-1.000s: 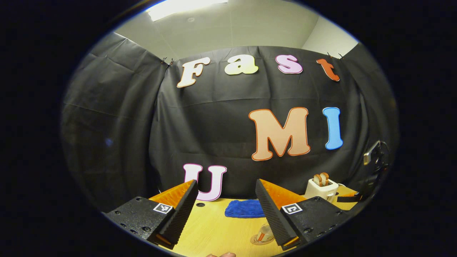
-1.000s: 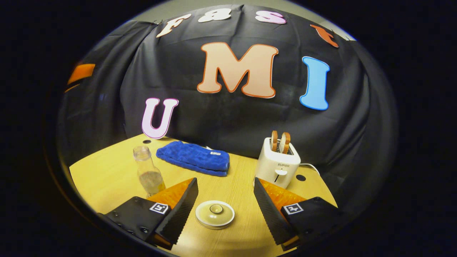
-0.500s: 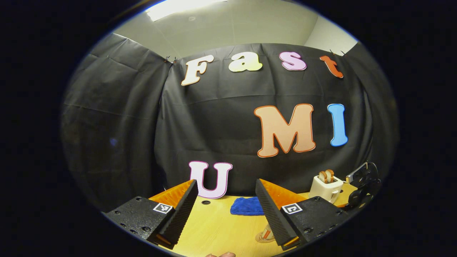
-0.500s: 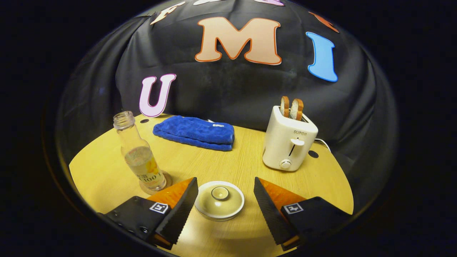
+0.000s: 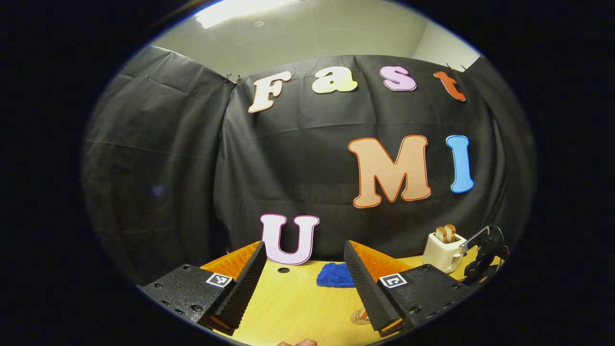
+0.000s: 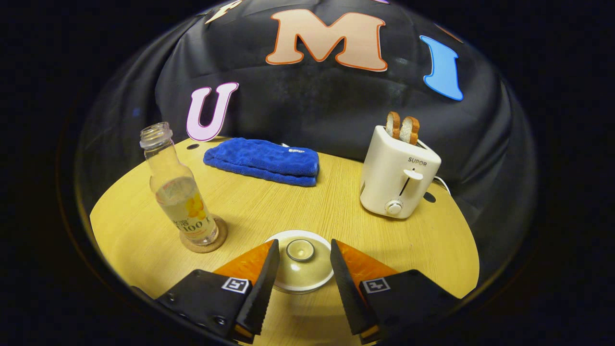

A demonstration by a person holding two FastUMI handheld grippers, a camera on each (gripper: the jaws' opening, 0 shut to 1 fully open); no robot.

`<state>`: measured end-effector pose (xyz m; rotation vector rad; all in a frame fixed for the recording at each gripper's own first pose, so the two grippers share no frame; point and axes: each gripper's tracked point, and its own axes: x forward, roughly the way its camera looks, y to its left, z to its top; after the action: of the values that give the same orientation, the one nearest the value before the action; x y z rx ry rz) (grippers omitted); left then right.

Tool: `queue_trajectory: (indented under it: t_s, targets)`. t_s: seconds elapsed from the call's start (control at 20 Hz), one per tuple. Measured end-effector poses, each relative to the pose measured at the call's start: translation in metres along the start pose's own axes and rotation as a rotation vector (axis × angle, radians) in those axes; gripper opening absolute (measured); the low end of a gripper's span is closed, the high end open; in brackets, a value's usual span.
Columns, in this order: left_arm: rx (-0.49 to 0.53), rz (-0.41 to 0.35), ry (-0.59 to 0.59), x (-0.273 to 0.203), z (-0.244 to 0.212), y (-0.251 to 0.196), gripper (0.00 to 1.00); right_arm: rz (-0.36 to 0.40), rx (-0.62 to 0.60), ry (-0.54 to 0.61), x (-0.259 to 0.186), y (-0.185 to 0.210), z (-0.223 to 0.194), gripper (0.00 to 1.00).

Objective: Open the teacup lid with one hand, grasp the water bottle and pour water into the teacup with the other hand; after pouring, place the water bottle on the coaster and then close the teacup lid.

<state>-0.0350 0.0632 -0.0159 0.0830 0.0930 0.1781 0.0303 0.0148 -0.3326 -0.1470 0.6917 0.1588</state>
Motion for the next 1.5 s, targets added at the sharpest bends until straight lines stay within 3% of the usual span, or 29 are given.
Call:
queue_trajectory:
  t_s: [0.2, 0.3, 0.5, 0.55, 0.7, 0.75, 0.95, 1.3, 1.5]
  targets:
    - [0.000, 0.001, 0.009, 0.002, -0.003, 0.001, 0.95, 0.001, -0.033, -0.015, 0.002, 0.003, 0.002, 0.50]
    - [-0.001, -0.005, 0.010, 0.003, -0.002, 0.000, 0.95, -0.003, -0.042, -0.019, 0.005, 0.002, 0.003, 0.34]
    - [-0.020, -0.031, 0.026, 0.003, -0.009, -0.007, 0.95, -0.013, -0.105, -0.036, 0.002, 0.004, 0.006, 0.29]
    - [-0.026, -0.040, 0.029, 0.003, -0.012, -0.010, 0.93, -0.014, -0.110, -0.036, 0.002, 0.005, 0.007, 0.24]
    - [-0.028, -0.087, 0.036, 0.004, -0.024, -0.021, 0.97, -0.005, -0.071, -0.047, -0.001, 0.007, 0.012, 0.24]
    - [-0.019, -0.103, 0.039, 0.005, -0.031, -0.025, 0.93, -0.004, -0.056, -0.048, -0.002, 0.008, 0.015, 0.25]
    - [0.020, -0.154, 0.052, 0.006, -0.048, -0.040, 0.93, -0.012, -0.033, -0.058, -0.006, 0.002, 0.022, 0.25]
    - [0.006, -0.211, 0.096, 0.004, -0.078, -0.058, 0.99, -0.006, 0.001, -0.044, -0.021, 0.000, 0.023, 0.25]
    - [0.006, -0.284, 0.121, 0.003, -0.109, -0.078, 0.98, -0.015, 0.027, -0.042, -0.034, -0.006, 0.028, 0.26]
